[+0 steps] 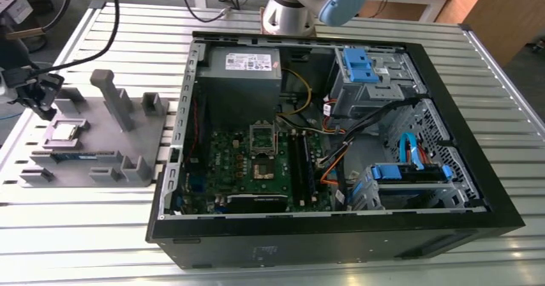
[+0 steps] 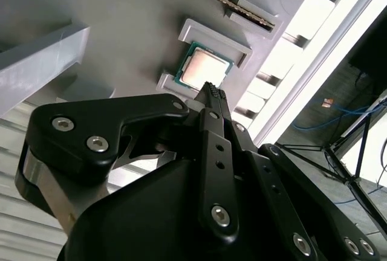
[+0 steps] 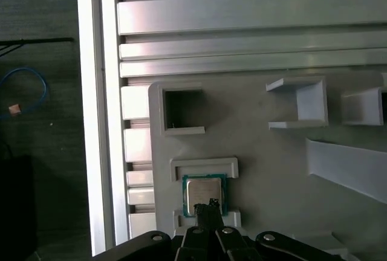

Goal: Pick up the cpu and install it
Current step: 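Reach for the cpu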

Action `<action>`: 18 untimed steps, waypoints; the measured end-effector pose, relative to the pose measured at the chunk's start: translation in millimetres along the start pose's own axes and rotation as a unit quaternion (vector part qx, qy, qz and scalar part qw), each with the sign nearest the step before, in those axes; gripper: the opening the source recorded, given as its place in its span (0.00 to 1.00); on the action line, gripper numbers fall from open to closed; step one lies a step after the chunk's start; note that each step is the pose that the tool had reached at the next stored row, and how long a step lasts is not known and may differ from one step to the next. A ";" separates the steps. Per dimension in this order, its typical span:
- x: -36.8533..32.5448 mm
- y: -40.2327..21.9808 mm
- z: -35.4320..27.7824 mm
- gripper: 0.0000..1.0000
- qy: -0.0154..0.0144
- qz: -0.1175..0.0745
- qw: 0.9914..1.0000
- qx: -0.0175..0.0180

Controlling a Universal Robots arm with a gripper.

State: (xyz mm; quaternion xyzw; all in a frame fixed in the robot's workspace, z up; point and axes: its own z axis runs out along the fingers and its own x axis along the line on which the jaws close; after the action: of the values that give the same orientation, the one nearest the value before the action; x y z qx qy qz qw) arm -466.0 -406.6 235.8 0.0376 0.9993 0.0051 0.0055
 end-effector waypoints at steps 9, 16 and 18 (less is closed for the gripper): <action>0.1 -0.1 8.8 0.11 0.000 -0.018 1.000 0.000; 0.1 -0.2 14.1 0.11 -0.001 -0.023 1.000 0.000; 0.2 -0.2 15.6 0.11 -0.001 -0.025 1.000 0.000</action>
State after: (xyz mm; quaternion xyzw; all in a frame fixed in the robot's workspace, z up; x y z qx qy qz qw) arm -466.0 -406.7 220.1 0.0124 0.9999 0.0046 0.0063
